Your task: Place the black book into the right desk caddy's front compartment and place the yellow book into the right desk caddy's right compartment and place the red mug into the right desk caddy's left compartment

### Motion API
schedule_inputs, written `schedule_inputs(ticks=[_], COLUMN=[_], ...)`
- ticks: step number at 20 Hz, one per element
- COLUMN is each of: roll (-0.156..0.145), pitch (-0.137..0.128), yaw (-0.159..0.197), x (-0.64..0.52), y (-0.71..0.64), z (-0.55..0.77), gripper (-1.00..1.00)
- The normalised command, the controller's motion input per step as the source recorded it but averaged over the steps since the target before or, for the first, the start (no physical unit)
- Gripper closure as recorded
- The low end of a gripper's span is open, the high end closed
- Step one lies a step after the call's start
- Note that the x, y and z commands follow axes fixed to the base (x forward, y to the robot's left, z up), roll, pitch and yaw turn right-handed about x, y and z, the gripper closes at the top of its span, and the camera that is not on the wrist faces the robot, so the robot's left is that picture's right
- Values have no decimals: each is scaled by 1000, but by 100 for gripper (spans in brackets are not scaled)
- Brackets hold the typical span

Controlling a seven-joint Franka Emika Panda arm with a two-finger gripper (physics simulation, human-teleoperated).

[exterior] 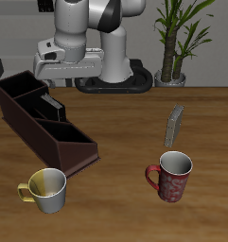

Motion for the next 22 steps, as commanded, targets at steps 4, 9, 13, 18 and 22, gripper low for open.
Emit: schedule_inputs(ticks=[4, 9, 13, 18, 22], roll=[-7, 2, 17, 127, 125], pitch=[-17, 25, 43, 29, -9], yaw=[-139, -126, -143, -58, -68], x=[148, 261, 248, 150, 115], y=[391, 290, 185, 292, 271], z=[261, 206, 72, -4, 35], gripper=[-100, -100, -100, -100, -100])
